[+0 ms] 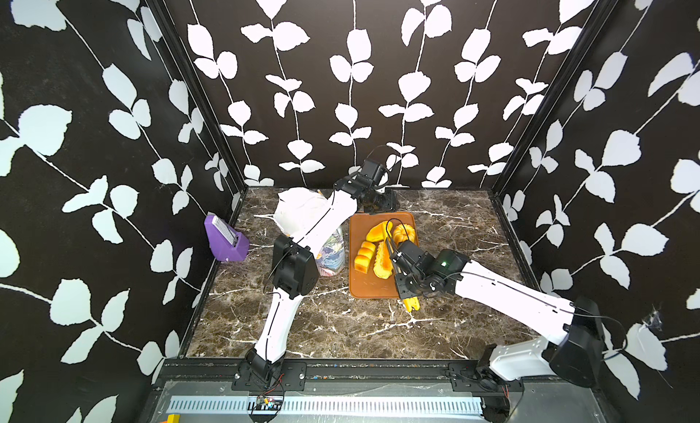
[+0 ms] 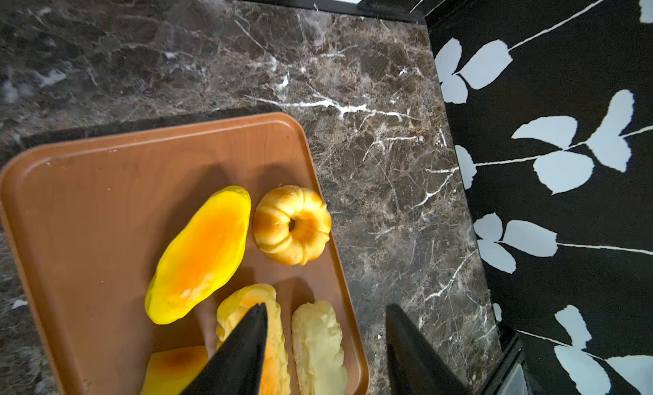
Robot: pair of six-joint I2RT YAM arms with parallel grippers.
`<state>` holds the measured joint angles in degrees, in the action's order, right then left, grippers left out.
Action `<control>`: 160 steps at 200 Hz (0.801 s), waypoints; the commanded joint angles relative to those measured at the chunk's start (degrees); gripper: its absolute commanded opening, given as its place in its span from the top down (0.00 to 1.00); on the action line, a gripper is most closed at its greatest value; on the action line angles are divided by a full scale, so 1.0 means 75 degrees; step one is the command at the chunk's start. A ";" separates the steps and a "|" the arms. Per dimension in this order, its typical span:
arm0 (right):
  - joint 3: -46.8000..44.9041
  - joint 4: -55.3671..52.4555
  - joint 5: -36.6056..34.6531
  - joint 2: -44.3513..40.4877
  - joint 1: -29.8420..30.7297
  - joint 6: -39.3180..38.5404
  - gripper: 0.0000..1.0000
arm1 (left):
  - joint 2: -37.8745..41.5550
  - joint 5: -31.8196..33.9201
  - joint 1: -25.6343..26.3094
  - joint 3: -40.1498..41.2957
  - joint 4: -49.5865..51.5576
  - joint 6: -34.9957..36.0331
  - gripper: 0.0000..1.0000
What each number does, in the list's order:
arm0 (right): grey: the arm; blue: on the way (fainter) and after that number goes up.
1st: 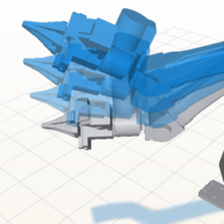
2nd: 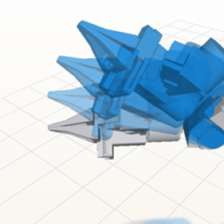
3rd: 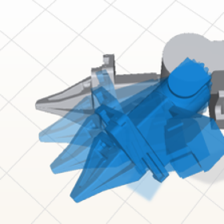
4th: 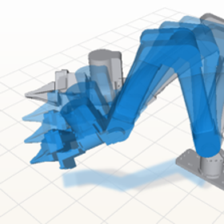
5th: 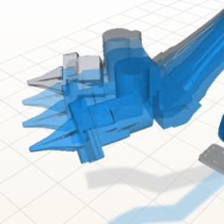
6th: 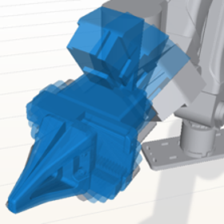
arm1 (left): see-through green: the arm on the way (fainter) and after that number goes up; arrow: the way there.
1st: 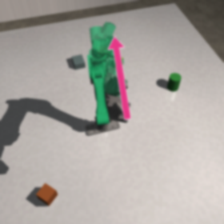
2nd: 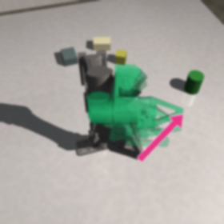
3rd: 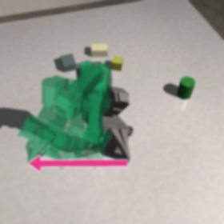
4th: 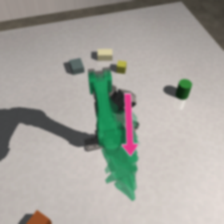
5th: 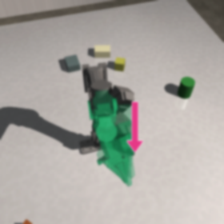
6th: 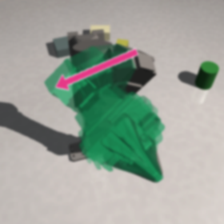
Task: Pack bread into a paper bag
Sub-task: Adjust the clamp.
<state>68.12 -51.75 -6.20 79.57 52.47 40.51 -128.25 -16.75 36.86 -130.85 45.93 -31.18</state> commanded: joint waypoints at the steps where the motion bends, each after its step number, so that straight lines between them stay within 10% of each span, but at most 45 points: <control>1: 0.0674 0.0184 -0.0567 -0.0022 0.0037 0.0155 1.00 | 0.0248 -0.0258 0.0108 0.0224 -0.0044 0.0076 0.53; 160: 0.1927 0.0154 -0.1523 0.0109 0.0018 -0.0175 1.00 | 0.0560 -0.0369 0.0388 0.2097 -0.0627 0.0009 0.75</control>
<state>77.84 -59.55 -9.89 83.05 52.93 40.40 -128.22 -15.81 37.36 -116.90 38.44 -30.59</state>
